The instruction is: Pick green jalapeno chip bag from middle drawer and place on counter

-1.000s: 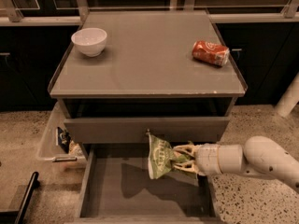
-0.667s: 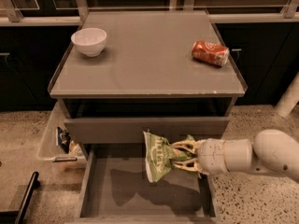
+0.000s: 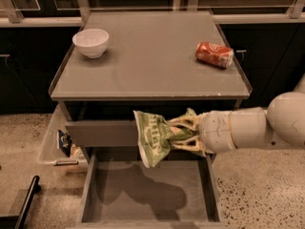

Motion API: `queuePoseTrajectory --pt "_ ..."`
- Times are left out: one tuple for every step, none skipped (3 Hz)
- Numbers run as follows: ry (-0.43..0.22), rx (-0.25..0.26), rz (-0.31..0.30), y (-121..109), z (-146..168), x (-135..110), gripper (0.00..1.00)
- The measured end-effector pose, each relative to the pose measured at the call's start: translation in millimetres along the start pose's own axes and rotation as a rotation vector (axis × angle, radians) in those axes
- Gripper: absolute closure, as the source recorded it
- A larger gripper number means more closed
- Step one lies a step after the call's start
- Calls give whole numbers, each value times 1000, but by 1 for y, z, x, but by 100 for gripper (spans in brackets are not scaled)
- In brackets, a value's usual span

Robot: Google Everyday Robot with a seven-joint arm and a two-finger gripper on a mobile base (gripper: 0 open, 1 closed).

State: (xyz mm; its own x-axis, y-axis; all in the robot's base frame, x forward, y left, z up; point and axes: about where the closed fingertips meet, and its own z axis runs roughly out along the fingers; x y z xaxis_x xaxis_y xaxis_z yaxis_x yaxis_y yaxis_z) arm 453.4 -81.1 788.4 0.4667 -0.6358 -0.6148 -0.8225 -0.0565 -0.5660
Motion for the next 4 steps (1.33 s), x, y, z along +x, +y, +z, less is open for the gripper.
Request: queuePoseTrajectory --pt "48 32 -76 -37 -23 -38 100" --pt "61 49 -156 -60 -36 -70 100" --pt "61 49 -156 -60 -36 -70 100" --pt "54 54 -186 -70 -34 -79 100"
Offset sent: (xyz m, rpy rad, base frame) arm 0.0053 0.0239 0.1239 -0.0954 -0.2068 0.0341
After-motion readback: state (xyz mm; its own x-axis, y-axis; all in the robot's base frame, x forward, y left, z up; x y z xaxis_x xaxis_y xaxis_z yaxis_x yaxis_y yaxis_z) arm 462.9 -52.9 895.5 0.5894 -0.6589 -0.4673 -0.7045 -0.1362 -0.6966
